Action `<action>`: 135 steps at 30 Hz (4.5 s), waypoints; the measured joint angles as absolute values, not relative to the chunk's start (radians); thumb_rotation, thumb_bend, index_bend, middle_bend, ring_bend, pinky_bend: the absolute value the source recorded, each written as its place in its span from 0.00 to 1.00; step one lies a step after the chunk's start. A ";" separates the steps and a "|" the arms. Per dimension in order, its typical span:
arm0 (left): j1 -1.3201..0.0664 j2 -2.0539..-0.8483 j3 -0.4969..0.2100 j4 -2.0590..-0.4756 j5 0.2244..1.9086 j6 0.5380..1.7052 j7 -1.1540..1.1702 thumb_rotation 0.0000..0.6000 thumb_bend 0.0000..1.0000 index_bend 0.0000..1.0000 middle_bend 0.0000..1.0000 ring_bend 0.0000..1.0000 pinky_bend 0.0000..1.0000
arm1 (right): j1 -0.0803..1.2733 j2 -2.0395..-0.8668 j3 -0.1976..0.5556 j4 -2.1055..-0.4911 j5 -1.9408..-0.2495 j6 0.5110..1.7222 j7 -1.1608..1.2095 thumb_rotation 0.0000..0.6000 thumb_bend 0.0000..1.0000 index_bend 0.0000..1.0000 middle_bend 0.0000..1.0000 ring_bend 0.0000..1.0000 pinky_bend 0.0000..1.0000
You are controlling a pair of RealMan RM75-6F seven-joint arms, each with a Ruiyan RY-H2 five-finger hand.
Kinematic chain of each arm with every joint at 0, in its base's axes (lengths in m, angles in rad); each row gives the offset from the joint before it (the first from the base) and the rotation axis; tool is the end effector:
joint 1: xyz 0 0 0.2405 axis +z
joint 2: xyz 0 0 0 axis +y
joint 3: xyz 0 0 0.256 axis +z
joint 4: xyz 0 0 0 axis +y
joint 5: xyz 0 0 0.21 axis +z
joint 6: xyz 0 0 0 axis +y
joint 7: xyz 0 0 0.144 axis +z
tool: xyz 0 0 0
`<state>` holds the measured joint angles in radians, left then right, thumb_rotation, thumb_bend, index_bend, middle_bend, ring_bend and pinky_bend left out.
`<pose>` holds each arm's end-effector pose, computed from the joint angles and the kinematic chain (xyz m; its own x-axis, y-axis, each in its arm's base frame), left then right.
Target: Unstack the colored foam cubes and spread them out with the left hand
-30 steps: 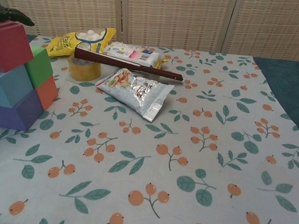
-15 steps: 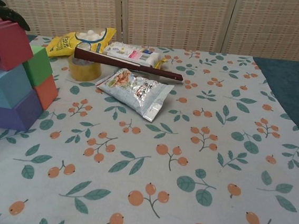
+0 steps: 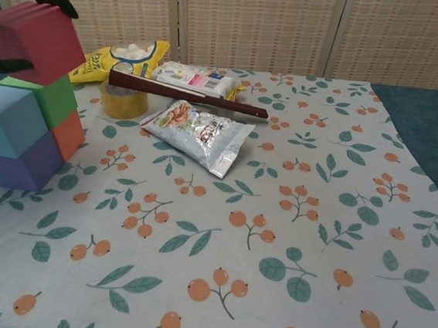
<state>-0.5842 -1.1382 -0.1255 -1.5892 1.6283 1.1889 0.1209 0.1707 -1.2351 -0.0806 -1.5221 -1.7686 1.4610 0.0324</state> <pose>-0.1788 0.3164 0.1204 0.5653 -0.0813 0.8209 0.6637 -0.5460 -0.5112 -0.2787 -0.1715 0.0950 0.3866 -0.1295 0.9131 -0.8800 -0.3481 0.3232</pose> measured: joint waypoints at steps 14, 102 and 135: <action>-0.725 -1.476 -0.096 -1.574 1.637 1.000 0.241 1.00 0.37 0.47 0.55 0.38 0.05 | 0.181 -1.192 -0.104 -1.547 -1.796 1.469 0.136 1.00 0.21 0.00 0.00 0.00 0.00; -0.607 -1.419 -0.056 -1.611 1.373 0.954 0.392 1.00 0.35 0.00 0.00 0.00 0.00 | 0.179 -1.161 -0.092 -1.565 -1.781 1.474 0.184 1.00 0.21 0.00 0.00 0.00 0.00; -0.635 -1.512 -0.051 -1.442 1.463 1.048 0.226 1.00 0.45 0.37 0.63 0.60 0.15 | 0.178 -1.159 -0.093 -1.567 -1.781 1.469 0.173 1.00 0.21 0.00 0.00 0.00 0.00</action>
